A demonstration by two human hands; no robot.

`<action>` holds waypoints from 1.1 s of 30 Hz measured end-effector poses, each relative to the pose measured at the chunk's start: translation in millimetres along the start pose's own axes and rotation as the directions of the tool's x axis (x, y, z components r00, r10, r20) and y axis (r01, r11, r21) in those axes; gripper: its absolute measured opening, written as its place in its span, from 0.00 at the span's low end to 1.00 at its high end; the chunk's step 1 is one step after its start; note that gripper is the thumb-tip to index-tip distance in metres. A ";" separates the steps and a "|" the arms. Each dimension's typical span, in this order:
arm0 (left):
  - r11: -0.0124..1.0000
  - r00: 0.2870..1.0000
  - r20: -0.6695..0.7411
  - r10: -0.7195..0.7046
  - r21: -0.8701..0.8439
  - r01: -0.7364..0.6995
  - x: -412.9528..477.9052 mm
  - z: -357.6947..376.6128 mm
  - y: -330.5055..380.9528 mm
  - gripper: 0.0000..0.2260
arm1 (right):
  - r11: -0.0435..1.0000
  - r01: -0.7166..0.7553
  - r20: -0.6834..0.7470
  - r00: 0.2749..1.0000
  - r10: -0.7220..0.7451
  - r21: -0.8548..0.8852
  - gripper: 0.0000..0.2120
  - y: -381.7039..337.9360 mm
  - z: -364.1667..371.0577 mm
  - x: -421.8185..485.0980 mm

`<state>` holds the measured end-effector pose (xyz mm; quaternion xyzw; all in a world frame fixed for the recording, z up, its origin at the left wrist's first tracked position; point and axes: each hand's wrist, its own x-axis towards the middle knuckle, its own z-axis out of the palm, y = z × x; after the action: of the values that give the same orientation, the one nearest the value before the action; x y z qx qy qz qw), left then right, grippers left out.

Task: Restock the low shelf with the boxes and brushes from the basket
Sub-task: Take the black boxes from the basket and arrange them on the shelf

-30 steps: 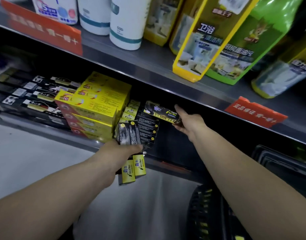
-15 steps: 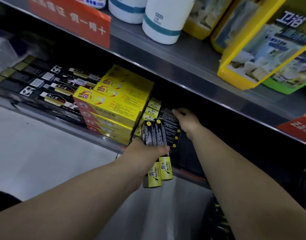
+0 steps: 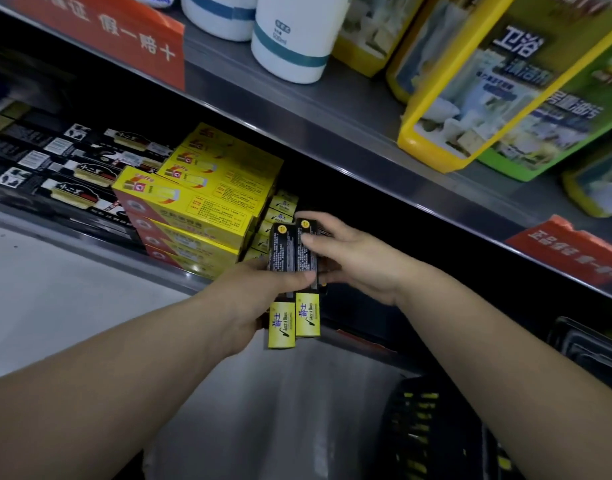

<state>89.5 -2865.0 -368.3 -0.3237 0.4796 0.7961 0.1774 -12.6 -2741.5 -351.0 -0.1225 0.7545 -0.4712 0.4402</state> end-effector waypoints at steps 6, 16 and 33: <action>0.996 0.993 -0.099 0.056 0.074 -0.049 5.0 6.4 -4.7 0.14 | 0.971 -0.042 -0.334 0.935 0.121 0.234 0.09 8.4 -24.9 0.3; 0.986 0.990 -0.134 0.031 0.164 -0.009 15.1 -0.1 -3.9 0.14 | 0.964 0.012 -0.631 0.758 0.165 0.267 0.12 18.9 -52.9 75.2; 0.979 0.987 -0.134 0.087 0.193 -0.060 18.2 -10.4 -0.8 0.32 | 0.791 -0.117 -0.376 0.914 -0.150 -0.600 0.21 2.2 -31.2 70.6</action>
<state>80.3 -2874.3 -384.7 -0.3434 0.5759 0.7280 0.1430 -77.5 -2763.9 -386.3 -0.1645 0.9389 -0.2206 0.2066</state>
